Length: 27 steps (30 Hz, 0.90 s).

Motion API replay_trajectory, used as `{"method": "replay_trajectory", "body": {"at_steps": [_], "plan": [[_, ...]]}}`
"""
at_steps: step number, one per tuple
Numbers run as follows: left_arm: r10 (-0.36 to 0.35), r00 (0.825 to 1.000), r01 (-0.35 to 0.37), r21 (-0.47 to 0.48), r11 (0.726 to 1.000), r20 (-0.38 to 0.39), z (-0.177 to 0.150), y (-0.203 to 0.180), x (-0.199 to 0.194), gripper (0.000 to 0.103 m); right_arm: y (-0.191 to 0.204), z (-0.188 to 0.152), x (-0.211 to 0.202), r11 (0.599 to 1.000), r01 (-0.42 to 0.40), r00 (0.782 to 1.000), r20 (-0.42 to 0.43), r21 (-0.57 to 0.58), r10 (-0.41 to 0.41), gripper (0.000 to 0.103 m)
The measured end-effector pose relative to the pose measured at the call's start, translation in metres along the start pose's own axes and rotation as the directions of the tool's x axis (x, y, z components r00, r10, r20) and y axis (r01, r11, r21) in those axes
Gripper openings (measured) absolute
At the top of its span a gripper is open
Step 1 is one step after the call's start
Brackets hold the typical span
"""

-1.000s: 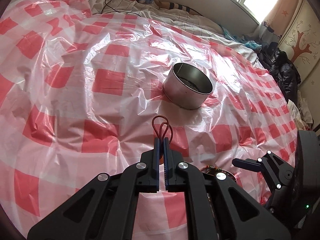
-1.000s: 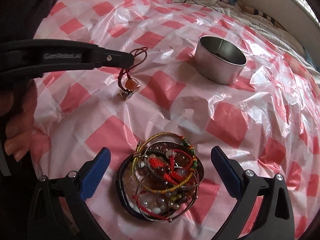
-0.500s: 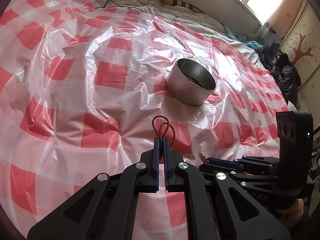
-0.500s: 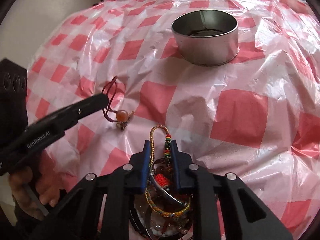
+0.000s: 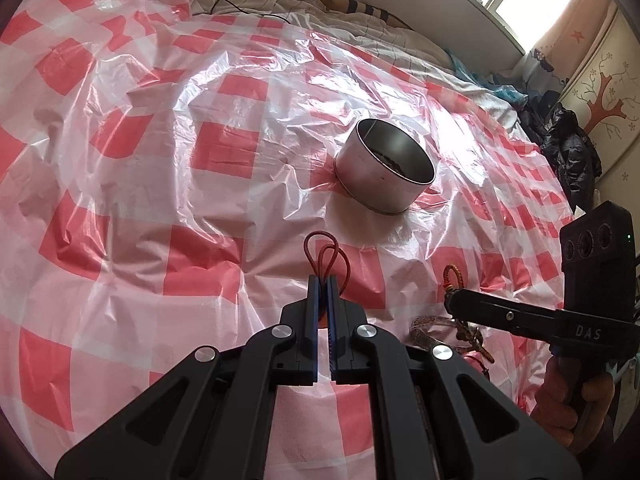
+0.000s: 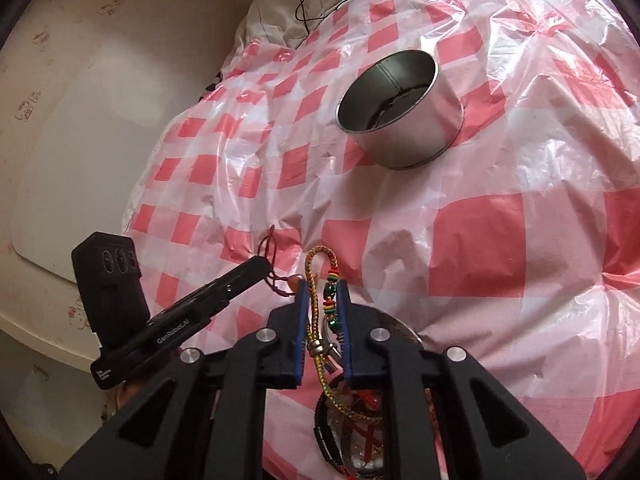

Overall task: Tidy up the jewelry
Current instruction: 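Lift the red cord necklace and beaded string out of the pile with both grippers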

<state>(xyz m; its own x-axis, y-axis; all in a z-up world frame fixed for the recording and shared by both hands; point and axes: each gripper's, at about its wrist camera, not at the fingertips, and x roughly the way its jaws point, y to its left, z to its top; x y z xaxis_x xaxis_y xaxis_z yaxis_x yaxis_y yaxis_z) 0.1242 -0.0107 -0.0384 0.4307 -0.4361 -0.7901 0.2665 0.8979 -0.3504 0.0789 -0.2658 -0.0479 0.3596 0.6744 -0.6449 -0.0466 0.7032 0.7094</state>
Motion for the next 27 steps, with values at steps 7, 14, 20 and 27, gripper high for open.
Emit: {"method": "replay_trajectory", "body": {"at_steps": [7,14,20,27], "plan": [[0.009,1.0,-0.009,-0.009,1.0,-0.005,0.0,0.003,0.001,0.003,0.003,0.007,0.003,0.993,0.114,0.992,0.054,0.029,-0.115,0.074],[0.038,0.999,-0.039,-0.041,0.998,-0.033,-0.002,0.019,0.011,0.004,0.032,-0.006,0.057,0.843,0.469,0.87,-0.027,-0.264,-0.492,0.073],[0.067,0.993,-0.071,-0.038,0.997,-0.094,-0.005,0.023,0.033,0.01,0.012,-0.007,0.052,0.873,0.431,0.886,-0.078,-0.23,-0.458,0.015],[0.042,0.996,-0.044,-0.021,0.999,-0.079,-0.006,0.014,0.036,0.009,0.007,-0.004,0.026,0.973,0.208,0.976,-0.043,-0.102,-0.213,0.007]]}}
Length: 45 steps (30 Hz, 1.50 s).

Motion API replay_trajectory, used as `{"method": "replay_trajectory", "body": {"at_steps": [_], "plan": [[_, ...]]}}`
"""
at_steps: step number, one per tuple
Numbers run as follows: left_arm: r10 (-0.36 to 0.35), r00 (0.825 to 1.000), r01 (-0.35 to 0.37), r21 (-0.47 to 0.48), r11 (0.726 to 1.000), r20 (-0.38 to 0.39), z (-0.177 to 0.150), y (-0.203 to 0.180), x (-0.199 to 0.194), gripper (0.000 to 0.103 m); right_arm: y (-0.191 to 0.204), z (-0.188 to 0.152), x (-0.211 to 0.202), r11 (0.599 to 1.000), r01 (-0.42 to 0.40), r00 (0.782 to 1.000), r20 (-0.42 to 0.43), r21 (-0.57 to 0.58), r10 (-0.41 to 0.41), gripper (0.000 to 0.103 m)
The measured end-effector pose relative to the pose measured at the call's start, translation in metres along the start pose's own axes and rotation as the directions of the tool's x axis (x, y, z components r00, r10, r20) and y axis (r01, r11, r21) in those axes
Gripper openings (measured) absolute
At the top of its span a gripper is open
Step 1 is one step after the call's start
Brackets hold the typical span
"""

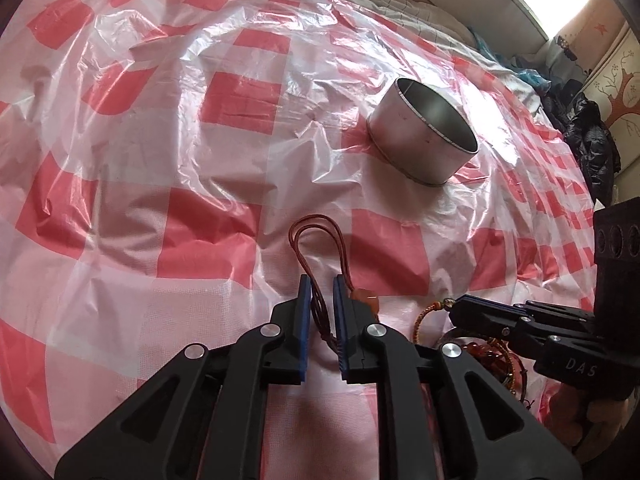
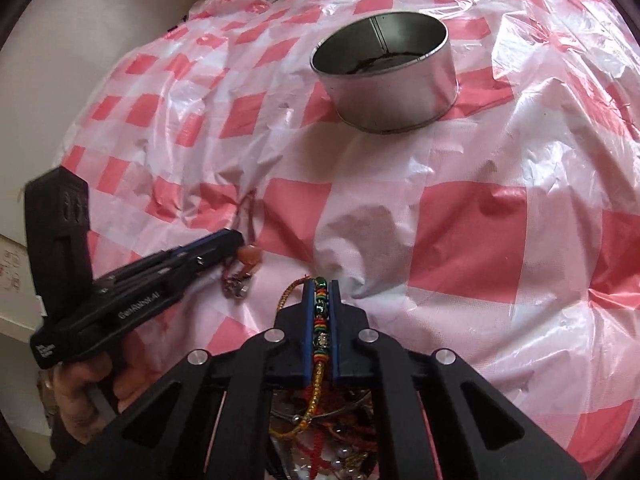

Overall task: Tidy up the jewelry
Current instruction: 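Lift the red cord necklace and beaded string out of the pile with both grippers, then lower both held items into the silver tin and open both grippers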

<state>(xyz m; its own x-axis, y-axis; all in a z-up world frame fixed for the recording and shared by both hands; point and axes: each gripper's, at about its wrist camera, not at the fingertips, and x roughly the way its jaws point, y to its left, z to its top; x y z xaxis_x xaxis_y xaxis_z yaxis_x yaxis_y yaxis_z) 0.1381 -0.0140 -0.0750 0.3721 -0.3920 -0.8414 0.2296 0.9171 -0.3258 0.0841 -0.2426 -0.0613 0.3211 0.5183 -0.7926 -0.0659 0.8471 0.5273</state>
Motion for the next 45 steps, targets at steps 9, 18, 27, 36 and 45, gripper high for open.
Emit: {"method": "replay_trajectory", "body": {"at_steps": [9,18,27,36,45], "plan": [[-0.157,0.98,0.158,0.002,0.987,0.126,0.007,-0.012,-0.041,0.003,0.006,0.01,-0.047,0.969,-0.246,0.949,0.211,0.037,0.233,0.007],[-0.246,0.948,0.243,0.04,0.969,0.201,0.023,-0.029,-0.059,0.003,-0.001,0.029,-0.082,0.967,-0.25,0.903,0.371,0.046,0.216,0.007],[-0.308,0.917,0.294,0.093,0.951,0.253,0.083,-0.068,-0.046,0.003,-0.019,0.077,-0.097,0.984,-0.166,0.858,0.502,0.063,0.113,0.007],[-0.291,0.93,0.281,0.076,0.957,0.226,0.125,-0.084,0.009,0.003,-0.05,0.118,-0.064,0.977,-0.164,0.865,0.496,0.135,0.077,0.007],[-0.019,0.985,0.0,0.109,0.994,0.172,0.129,-0.079,0.03,0.036,-0.056,0.129,-0.033,0.987,0.045,0.906,0.41,0.153,-0.105,0.017]]}}
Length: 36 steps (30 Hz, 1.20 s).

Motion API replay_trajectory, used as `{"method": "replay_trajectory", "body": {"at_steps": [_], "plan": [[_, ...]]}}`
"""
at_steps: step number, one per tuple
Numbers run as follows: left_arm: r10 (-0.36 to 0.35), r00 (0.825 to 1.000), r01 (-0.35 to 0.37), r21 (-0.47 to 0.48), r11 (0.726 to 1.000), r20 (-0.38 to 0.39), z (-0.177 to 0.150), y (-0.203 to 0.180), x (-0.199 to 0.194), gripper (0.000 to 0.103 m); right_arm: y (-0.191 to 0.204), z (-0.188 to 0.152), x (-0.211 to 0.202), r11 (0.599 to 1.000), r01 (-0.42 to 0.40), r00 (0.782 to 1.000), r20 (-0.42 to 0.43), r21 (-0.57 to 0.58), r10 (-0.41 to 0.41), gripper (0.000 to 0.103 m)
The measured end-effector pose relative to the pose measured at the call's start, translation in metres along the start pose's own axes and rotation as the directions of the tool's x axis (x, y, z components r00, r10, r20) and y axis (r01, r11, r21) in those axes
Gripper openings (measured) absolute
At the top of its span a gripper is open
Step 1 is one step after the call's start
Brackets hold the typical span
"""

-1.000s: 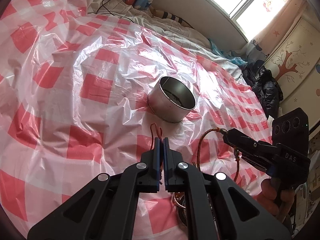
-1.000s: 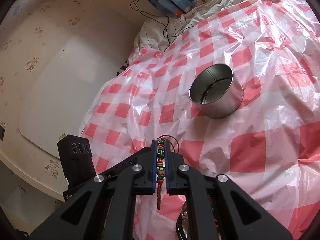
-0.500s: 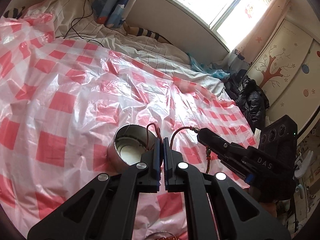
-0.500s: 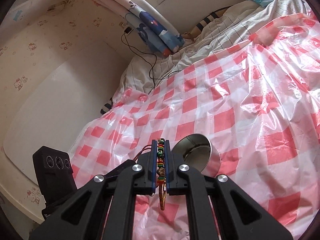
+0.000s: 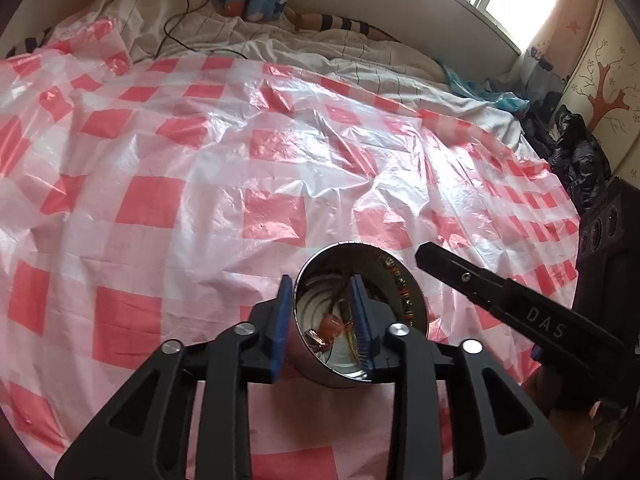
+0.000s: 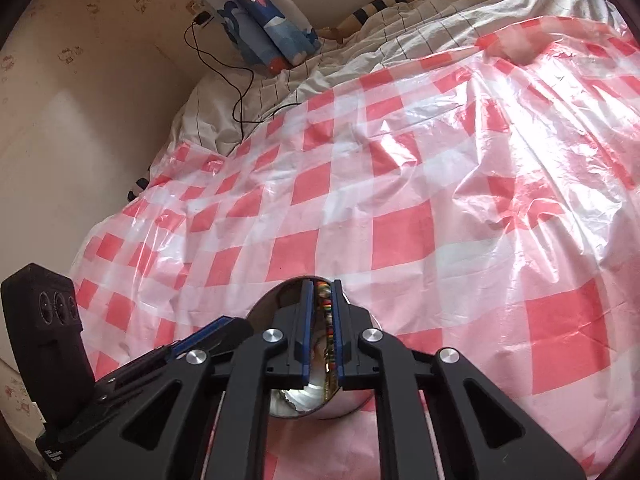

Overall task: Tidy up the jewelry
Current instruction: 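Lower both held items into the silver tin and open both grippers, then reach the left gripper to a silver bangle and close on it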

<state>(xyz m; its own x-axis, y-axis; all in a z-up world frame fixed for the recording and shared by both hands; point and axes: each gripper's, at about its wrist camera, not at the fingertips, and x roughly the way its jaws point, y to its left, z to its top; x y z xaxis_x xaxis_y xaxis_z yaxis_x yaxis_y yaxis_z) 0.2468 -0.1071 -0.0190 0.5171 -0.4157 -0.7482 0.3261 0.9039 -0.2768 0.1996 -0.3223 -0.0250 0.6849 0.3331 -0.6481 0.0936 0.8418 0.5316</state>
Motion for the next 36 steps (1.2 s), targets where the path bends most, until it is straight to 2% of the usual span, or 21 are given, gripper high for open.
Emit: {"method": "replay_trajectory", "body": {"at_steps": [1,2,6,10,13,15,18,21,23,24,26,28,30,31,33,34,36], "plan": [[0.011,1.0,-0.011,0.007,1.0,0.019,0.001,0.0,-0.008,0.044,0.001,0.001,-0.007,1.0,0.0,1.0,0.016,-0.001,0.0,0.02],[0.013,0.999,-0.014,0.014,1.0,0.034,-0.001,0.0,-0.016,0.046,0.002,0.001,-0.014,1.0,0.002,1.0,0.028,-0.012,-0.002,0.025],[0.024,0.999,-0.025,0.025,0.999,0.048,-0.013,0.003,-0.042,0.049,0.007,-0.003,-0.032,1.0,0.005,1.0,0.031,-0.028,-0.004,0.031],[0.02,1.0,-0.02,0.015,1.0,-0.011,-0.04,0.011,-0.053,0.05,0.009,-0.018,-0.052,0.998,0.035,0.999,-0.008,-0.055,-0.036,0.039],[0.005,0.998,-0.001,0.051,0.999,-0.065,-0.064,0.006,-0.056,0.05,0.012,-0.038,-0.068,0.993,0.06,0.995,-0.073,-0.101,-0.068,0.044],[-0.012,0.995,0.02,0.073,0.997,-0.099,-0.084,0.002,-0.061,0.05,0.014,-0.057,-0.076,0.987,0.08,0.987,-0.128,-0.143,-0.099,0.051],[-0.049,0.985,0.062,0.076,0.995,-0.165,-0.113,-0.004,-0.063,0.052,0.016,-0.083,-0.086,0.977,0.082,0.974,-0.193,-0.196,-0.121,0.055],[-0.059,0.975,0.077,0.075,0.994,-0.213,-0.135,-0.005,-0.061,0.054,0.009,-0.107,-0.097,0.982,0.063,0.963,-0.248,-0.177,-0.107,0.059],[-0.075,0.966,0.086,0.035,0.996,-0.248,-0.148,0.0,-0.058,0.055,0.003,-0.122,-0.098,0.985,0.057,0.952,-0.289,-0.161,-0.103,0.059],[-0.095,0.96,0.102,0.011,0.995,-0.264,-0.153,0.003,-0.056,0.055,0.003,-0.13,-0.096,0.98,0.072,0.94,-0.317,-0.183,-0.129,0.059],[-0.103,0.958,0.109,0.01,0.994,-0.267,-0.156,0.005,-0.055,0.055,0.005,-0.141,-0.09,0.963,0.097,0.921,-0.344,-0.253,-0.183,0.059],[-0.067,0.965,0.08,0.039,0.996,-0.252,-0.157,0.005,-0.056,0.055,0.006,-0.145,-0.089,0.957,0.092,0.917,-0.352,-0.274,-0.189,0.059],[0.022,0.973,0.005,0.117,0.993,-0.228,-0.154,0.0,-0.056,0.055,0.002,-0.144,-0.088,0.957,0.107,0.916,-0.347,-0.269,-0.2,0.059],[0.081,0.974,-0.045,0.173,0.984,-0.21,-0.154,-0.005,-0.056,0.055,0.001,-0.143,-0.087,0.949,0.133,0.914,-0.336,-0.284,-0.229,0.059],[0.191,0.964,-0.133,0.288,0.948,-0.183,-0.156,-0.015,-0.05,0.055,0.001,-0.142,-0.084,0.924,0.196,0.905,-0.302,-0.329,-0.299,0.059],[0.216,0.959,-0.148,0.322,0.935,-0.185,-0.158,-0.017,-0.047,0.055,0.0,-0.14,-0.082,0.923,0.199,0.904,-0.303,-0.329,-0.302,0.059],[0.212,0.957,-0.134,0.347,0.928,-0.197,-0.159,-0.021,-0.045,0.055,0.0,-0.138,-0.081,0.926,0.187,0.904,-0.312,-0.327,-0.293,0.059]]}}
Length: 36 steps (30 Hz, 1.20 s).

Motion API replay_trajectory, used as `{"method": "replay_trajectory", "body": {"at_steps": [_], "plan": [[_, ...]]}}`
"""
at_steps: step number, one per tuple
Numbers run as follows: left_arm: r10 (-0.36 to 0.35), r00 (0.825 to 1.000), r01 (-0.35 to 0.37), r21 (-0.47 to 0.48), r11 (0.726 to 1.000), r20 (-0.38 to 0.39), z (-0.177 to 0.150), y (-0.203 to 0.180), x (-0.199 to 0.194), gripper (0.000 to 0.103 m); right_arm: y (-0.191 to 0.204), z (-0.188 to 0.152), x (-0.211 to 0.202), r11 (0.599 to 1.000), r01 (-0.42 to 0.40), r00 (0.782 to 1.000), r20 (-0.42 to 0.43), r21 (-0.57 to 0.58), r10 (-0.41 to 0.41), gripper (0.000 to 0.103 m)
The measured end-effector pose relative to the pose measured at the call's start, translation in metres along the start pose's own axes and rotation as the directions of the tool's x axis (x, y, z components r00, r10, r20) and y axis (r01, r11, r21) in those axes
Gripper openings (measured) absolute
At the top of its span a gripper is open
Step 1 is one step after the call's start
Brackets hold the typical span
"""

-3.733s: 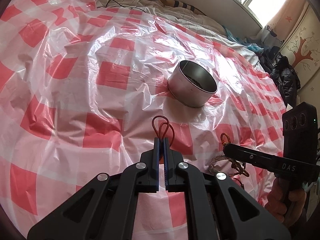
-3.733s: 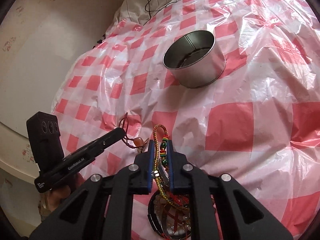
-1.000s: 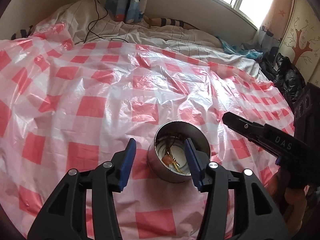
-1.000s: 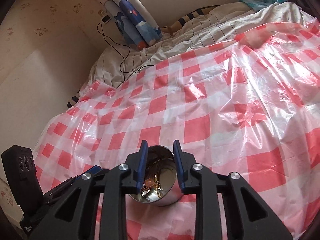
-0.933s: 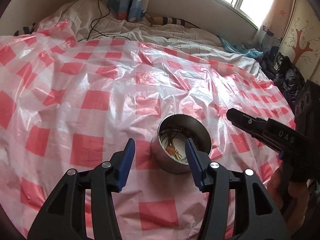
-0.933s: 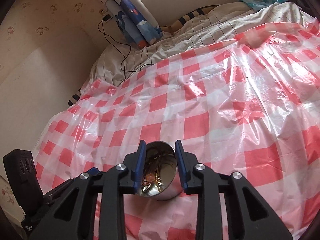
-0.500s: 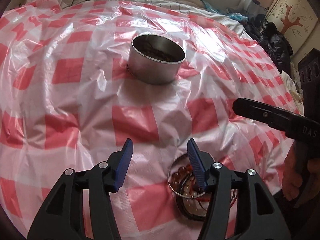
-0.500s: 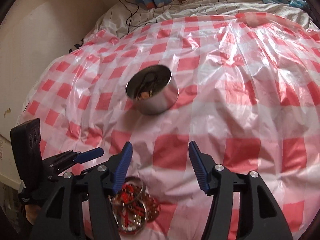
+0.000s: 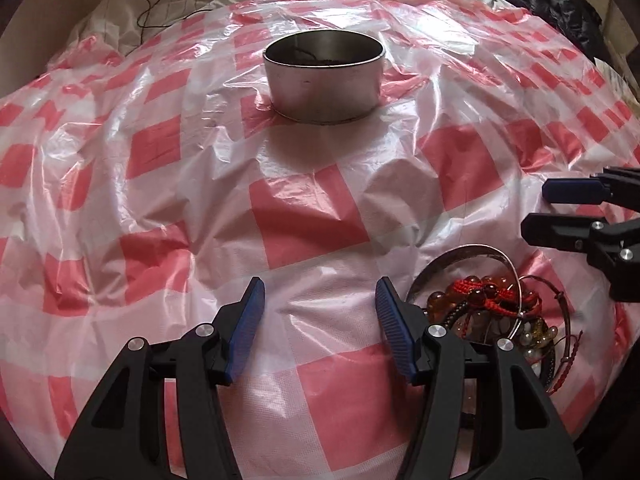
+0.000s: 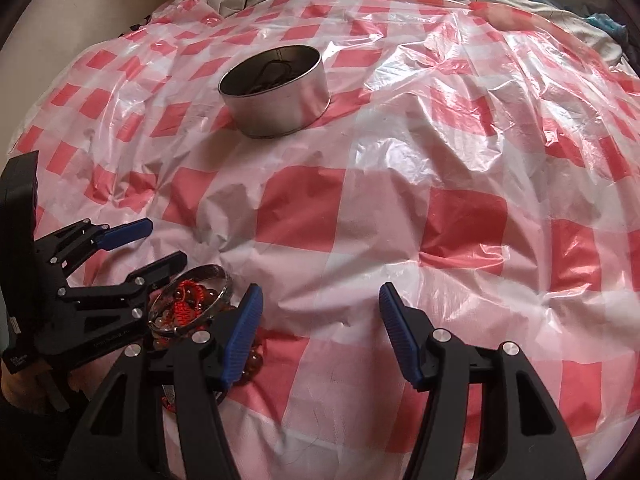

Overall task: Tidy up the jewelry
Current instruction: 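Reach the left gripper to a silver bangle and close on it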

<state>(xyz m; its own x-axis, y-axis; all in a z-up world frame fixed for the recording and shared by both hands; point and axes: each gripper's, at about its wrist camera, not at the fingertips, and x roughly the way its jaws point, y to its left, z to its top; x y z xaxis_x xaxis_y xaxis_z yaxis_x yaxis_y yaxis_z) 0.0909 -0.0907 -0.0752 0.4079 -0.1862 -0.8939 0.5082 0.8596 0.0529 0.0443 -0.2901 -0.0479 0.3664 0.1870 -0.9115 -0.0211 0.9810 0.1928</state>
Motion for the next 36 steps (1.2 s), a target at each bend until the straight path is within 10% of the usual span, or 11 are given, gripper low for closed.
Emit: {"method": "replay_trajectory", "body": {"at_steps": [24,31,34,36], "plan": [[-0.239,0.971,0.239,-0.063,0.969,-0.006,0.007,0.009,-0.009,0.051,0.007,0.0,-0.001,0.999,-0.002,1.0,-0.011,-0.044,0.001,0.068],[0.014,1.0,-0.015,0.064,0.998,0.008,0.008,-0.008,-0.004,0.053,0.006,0.0,-0.002,0.999,-0.001,1.0,-0.007,-0.043,0.0,0.07],[0.244,0.968,-0.248,0.078,0.966,0.061,0.011,-0.002,-0.006,0.053,0.005,0.0,-0.003,0.999,-0.008,1.0,-0.004,-0.045,0.008,0.07],[0.22,0.975,-0.221,0.032,0.975,0.043,0.013,0.011,-0.006,0.053,0.007,0.0,-0.004,0.998,-0.035,0.999,-0.008,-0.055,0.035,0.07]]}}
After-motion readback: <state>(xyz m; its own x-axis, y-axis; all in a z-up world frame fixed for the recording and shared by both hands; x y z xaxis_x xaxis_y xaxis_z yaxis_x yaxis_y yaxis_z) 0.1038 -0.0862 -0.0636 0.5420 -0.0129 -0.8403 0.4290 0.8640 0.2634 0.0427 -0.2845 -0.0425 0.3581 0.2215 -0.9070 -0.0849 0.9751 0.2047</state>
